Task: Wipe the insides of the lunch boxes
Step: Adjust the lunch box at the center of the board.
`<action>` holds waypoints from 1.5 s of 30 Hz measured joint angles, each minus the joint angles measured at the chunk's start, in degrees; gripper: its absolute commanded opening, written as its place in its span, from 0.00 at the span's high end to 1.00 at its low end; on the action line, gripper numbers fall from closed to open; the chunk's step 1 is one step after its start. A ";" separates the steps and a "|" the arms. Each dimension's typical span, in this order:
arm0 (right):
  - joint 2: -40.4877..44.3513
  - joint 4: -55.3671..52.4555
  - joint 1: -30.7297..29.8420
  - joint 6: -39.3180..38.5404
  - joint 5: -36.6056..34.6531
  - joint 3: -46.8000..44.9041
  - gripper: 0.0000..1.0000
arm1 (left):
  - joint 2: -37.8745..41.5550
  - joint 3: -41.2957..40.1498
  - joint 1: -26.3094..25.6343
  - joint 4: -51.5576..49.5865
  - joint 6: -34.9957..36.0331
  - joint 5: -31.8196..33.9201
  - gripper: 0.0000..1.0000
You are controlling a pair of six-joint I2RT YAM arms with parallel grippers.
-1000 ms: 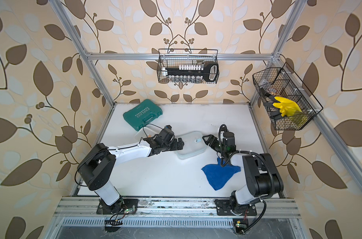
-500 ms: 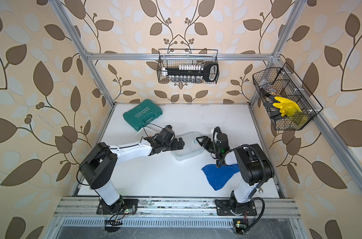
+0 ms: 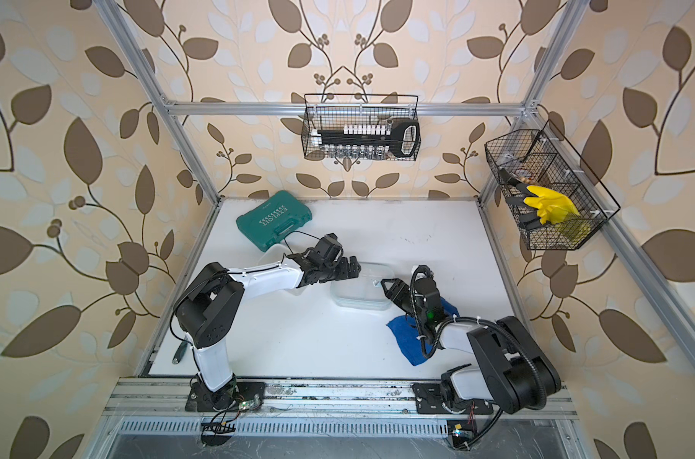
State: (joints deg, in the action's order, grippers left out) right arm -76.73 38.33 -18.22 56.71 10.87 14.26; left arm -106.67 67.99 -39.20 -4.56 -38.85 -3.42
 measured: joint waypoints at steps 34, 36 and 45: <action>-2.08 8.07 8.46 8.98 7.08 -2.08 0.67 | 7.87 -6.69 -8.02 -2.75 -2.25 8.63 0.01; -2.89 8.37 8.66 9.31 6.75 -1.22 0.74 | 7.41 -5.73 -7.98 -2.78 -2.25 9.53 0.01; -7.74 9.81 9.18 9.49 6.47 1.53 0.98 | 4.79 -2.60 -7.98 -3.32 -1.84 13.40 0.02</action>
State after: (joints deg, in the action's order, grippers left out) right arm -84.47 48.14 -9.04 66.19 17.34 15.79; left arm -101.89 65.39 -47.18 -7.88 -40.69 9.98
